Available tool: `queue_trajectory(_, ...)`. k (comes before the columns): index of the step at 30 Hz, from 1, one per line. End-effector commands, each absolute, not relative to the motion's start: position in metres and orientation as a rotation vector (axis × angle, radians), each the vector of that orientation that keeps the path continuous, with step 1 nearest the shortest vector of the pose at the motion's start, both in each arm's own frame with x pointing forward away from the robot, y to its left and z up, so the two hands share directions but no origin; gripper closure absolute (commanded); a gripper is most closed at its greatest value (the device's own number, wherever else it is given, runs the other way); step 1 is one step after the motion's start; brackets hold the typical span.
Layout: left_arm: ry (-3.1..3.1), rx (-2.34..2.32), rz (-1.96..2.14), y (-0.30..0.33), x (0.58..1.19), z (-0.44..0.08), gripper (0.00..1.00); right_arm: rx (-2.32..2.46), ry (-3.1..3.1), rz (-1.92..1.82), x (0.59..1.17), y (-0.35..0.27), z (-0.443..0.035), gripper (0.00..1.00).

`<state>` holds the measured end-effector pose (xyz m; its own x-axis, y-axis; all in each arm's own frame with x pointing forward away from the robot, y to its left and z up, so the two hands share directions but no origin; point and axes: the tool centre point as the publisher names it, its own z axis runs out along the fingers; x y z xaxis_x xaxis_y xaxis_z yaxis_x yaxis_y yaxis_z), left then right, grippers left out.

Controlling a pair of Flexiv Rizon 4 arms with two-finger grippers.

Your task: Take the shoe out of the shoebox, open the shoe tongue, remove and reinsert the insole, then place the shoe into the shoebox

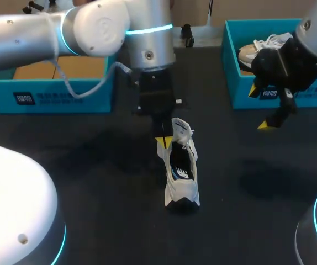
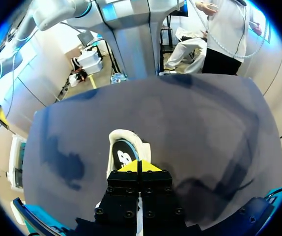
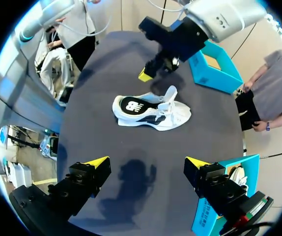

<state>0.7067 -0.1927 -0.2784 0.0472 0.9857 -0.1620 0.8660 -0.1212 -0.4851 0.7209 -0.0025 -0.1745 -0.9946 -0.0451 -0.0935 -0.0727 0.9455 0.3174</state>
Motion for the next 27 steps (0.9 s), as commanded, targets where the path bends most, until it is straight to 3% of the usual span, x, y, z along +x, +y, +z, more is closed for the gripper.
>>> queue_trajectory(1, -1.89, -2.081, 0.633, -0.201, 0.705, -0.29, 1.0, -0.09, 3.016, 0.492, 0.722, -0.001, -0.176, 0.0)
queue_trajectory(27, -1.975, -2.114, 0.46, -0.22, 0.704, -0.352, 1.0, -0.09, 3.016, 0.492, 0.722, -0.001, -0.176, 0.0)
